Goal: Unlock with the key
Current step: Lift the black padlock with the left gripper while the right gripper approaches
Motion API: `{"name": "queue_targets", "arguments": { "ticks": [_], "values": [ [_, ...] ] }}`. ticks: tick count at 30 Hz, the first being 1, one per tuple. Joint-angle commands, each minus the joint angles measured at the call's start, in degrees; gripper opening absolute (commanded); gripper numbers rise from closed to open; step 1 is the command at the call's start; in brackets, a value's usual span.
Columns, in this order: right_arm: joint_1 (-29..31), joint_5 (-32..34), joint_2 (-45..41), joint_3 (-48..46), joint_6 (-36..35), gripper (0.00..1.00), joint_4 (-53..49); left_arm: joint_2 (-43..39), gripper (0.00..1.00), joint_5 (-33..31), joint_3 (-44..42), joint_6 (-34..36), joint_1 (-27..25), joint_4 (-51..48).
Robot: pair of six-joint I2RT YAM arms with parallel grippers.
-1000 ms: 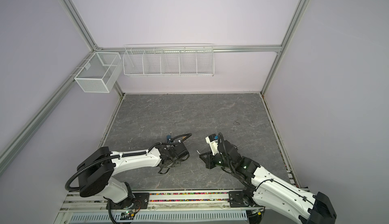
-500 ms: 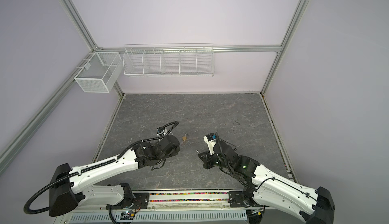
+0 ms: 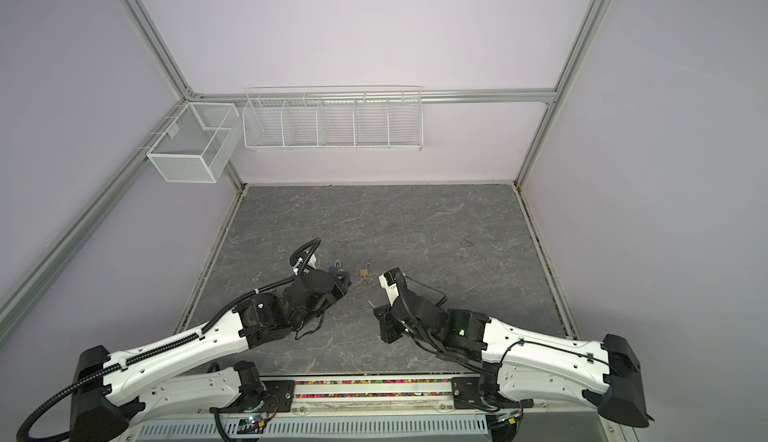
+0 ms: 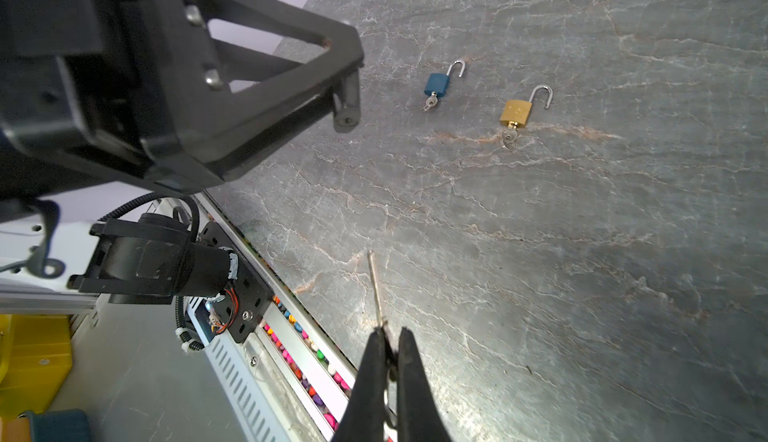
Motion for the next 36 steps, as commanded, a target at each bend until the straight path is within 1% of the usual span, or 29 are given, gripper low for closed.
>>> {"name": "queue_targets", "arguments": {
  "ticks": [1,5,8,13,17,22,27,36],
  "values": [
    [1.4,5.6,2.8,2.0,1.0,0.07,3.2,-1.2,0.00,-0.3,-0.8,-4.6,-0.2,4.6],
    [1.5,6.3,4.5,2.5,1.0,0.07,5.5,-1.5,0.00,-0.3,-1.2,-6.0,-0.2,4.9],
    [1.6,7.1,5.3,2.4,-0.7,0.06,8.4,-1.7,0.00,0.1,-1.9,-6.9,-0.2,5.3],
    [1.5,9.5,6.9,3.2,-1.8,0.06,9.1,-2.0,0.00,1.1,-2.6,-7.6,-0.2,6.7],
    [1.2,9.4,7.7,3.7,-2.7,0.06,9.9,-2.4,0.00,1.6,-3.0,-7.7,-0.2,7.1],
    [0.4,6.7,9.4,4.7,-2.9,0.06,10.6,-3.0,0.00,1.7,-3.3,-7.7,-0.2,7.5],
    [0.0,7.0,11.2,6.0,-2.6,0.06,8.9,-3.4,0.00,1.9,-3.4,-7.4,-0.2,8.0],
    [-1.2,6.9,11.8,6.8,-3.3,0.07,8.1,-3.8,0.00,3.5,-4.7,-7.0,-0.2,10.9]
  ]
}}
